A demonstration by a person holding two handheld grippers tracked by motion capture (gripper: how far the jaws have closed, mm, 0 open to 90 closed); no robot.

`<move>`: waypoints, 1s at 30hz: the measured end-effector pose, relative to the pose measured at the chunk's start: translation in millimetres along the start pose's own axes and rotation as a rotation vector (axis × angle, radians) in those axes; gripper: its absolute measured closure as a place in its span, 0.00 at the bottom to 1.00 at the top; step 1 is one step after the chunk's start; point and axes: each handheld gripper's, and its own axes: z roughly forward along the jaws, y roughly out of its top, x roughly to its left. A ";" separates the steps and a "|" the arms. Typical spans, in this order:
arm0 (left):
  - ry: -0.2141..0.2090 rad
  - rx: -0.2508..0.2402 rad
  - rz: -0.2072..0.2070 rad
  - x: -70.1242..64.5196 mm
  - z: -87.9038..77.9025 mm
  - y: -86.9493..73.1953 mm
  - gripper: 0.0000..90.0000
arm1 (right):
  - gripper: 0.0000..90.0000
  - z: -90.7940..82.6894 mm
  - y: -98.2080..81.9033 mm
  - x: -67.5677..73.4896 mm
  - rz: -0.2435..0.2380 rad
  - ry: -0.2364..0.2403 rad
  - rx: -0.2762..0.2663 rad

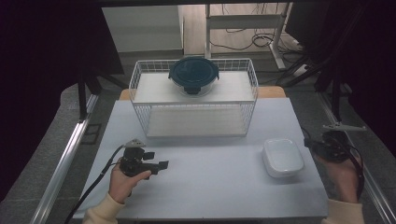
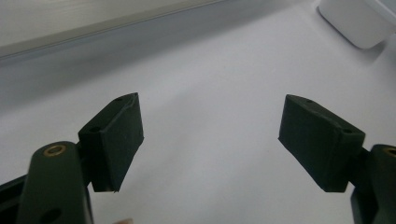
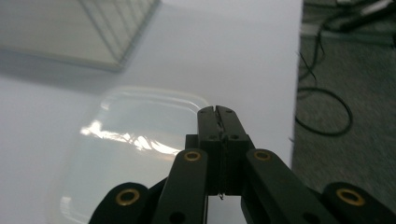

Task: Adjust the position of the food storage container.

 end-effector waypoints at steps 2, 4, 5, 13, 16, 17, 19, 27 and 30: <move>-0.001 0.001 -0.002 -0.2 0.7 -0.1 0.24 | 0.99 8.2 -5.2 -5.2 0.003 -0.018 0.037; -0.006 0.002 -0.002 0.2 1.5 0.2 0.24 | 0.99 16.9 -10.2 -8.4 0.006 -0.032 0.079; -0.012 0.000 -0.004 1.1 1.4 0.7 0.24 | 0.99 20.7 -12.4 -9.7 0.009 -0.032 0.094; -0.012 -0.015 -0.013 3.7 -2.9 2.2 0.24 | 0.99 36.3 -19.1 -7.8 -0.011 -0.037 0.170; -0.016 0.001 -0.005 3.9 -1.4 -0.5 0.24 | 0.99 40.3 -20.2 -6.8 -0.007 -0.032 0.189; -0.016 0.001 -0.007 3.8 -1.4 -1.2 0.24 | 0.99 42.1 -20.0 -5.9 -0.012 -0.026 0.193; -0.015 -0.002 -0.013 3.3 -2.6 -1.3 0.24 | 0.99 44.3 -18.7 -2.3 -0.025 -0.037 0.197; -0.023 -0.011 -0.025 2.1 -2.6 -1.3 0.24 | 0.99 49.0 -15.0 16.1 -0.062 0.012 0.210; -0.021 -0.012 -0.025 2.1 -3.3 -1.4 0.24 | 0.99 50.2 -13.0 24.6 -0.080 0.024 0.213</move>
